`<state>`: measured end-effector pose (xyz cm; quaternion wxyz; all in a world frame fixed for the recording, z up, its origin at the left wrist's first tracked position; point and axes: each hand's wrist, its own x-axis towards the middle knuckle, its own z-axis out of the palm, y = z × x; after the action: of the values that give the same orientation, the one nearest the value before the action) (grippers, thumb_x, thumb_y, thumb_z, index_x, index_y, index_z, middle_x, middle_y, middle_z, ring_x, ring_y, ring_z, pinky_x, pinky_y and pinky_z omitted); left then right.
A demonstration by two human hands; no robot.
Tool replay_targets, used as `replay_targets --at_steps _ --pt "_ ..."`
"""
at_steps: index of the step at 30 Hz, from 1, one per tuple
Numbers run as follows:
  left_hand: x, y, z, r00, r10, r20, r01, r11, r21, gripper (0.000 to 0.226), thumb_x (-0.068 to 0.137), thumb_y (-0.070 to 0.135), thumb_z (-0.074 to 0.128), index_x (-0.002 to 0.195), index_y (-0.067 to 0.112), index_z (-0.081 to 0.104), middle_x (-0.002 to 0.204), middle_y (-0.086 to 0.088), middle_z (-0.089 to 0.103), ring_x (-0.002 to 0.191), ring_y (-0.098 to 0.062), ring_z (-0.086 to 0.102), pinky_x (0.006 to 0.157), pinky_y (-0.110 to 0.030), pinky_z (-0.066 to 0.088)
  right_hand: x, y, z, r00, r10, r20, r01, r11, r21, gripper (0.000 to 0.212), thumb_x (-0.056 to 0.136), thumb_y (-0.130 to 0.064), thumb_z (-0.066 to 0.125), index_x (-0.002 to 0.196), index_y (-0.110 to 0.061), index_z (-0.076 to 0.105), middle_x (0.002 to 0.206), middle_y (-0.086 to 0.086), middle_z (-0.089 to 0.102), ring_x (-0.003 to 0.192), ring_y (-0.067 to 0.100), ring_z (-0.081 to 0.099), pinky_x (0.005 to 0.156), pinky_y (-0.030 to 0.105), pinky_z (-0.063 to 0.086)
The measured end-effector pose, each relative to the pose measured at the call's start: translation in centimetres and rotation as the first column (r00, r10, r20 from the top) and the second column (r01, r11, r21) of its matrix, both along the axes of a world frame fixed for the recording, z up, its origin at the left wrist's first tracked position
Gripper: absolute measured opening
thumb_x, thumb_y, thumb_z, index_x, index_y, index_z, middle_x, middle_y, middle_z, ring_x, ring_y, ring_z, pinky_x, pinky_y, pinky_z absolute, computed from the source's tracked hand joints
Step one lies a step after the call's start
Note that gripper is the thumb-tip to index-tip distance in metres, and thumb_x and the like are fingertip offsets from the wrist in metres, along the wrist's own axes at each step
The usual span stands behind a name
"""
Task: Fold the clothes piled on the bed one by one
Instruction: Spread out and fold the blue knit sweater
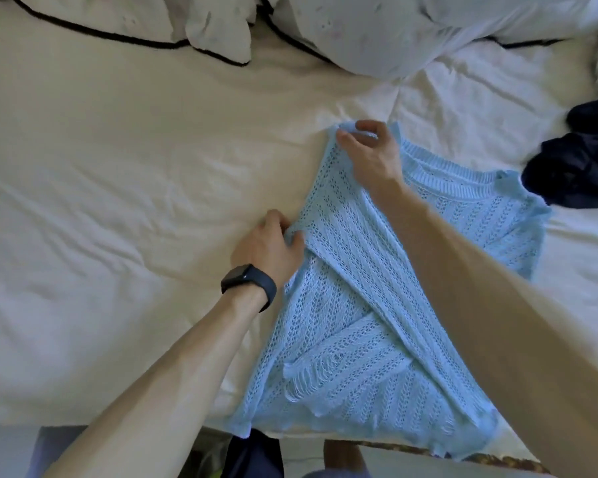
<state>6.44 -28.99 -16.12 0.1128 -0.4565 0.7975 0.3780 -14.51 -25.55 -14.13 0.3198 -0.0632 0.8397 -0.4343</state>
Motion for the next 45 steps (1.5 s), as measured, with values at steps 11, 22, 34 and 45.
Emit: replay_targets --at_steps 11,22,34,45 --pt "-9.7 -0.1 -3.9 0.676 -0.711 0.195 0.725 0.593 -0.351 0.065 0.096 0.071 0.011 0.155 0.05 -0.007 0.166 0.007 -0.019 0.153 -0.019 -0.018 0.117 -0.059 -0.015 14.5 26.5 -1.6 0.854 0.474 -0.214 -0.223 0.706 0.672 0.066 0.1 -0.065 0.016 0.161 -0.045 0.002 0.172 -0.003 -0.011 0.156 0.016 -0.018 0.125 0.048 -0.006" --pt "3.9 9.4 0.1 0.934 -0.341 0.109 0.357 0.899 -0.254 0.069 0.095 0.056 0.034 0.159 0.029 0.024 0.167 -0.009 0.011 0.149 -0.034 0.022 0.117 -0.057 0.018 18.4 48.2 0.6 0.996 0.04 -0.084 0.038 0.648 0.761 0.081 0.096 -0.073 0.031 0.162 -0.028 0.019 0.169 0.014 0.012 0.155 0.031 0.012 0.123 0.049 0.014" --pt "22.1 21.2 1.0 0.846 0.47 0.251 -0.525 0.817 0.24 0.026 0.09 0.027 0.074 0.102 0.007 0.061 0.088 -0.006 0.064 0.09 -0.028 0.062 0.071 -0.031 0.045 21.8 54.8 -0.9 0.861 -0.422 0.285 0.302 0.874 0.382 0.019 0.089 -0.03 0.077 0.103 -0.017 0.074 0.086 -0.007 0.073 0.079 0.016 0.068 0.07 0.033 0.054" --pt "25.6 20.8 7.2 0.772 0.629 0.092 -0.608 0.688 0.397 0.043 0.092 0.029 0.072 0.13 0.01 0.062 0.098 0.0 0.069 0.089 -0.024 0.058 0.082 -0.04 0.048 23.1 59.4 5.2 0.544 -0.709 0.448 0.755 0.647 0.107 0.011 0.099 -0.012 0.063 0.091 -0.016 0.056 0.095 0.006 0.063 0.081 0.021 0.064 0.073 0.034 0.053"
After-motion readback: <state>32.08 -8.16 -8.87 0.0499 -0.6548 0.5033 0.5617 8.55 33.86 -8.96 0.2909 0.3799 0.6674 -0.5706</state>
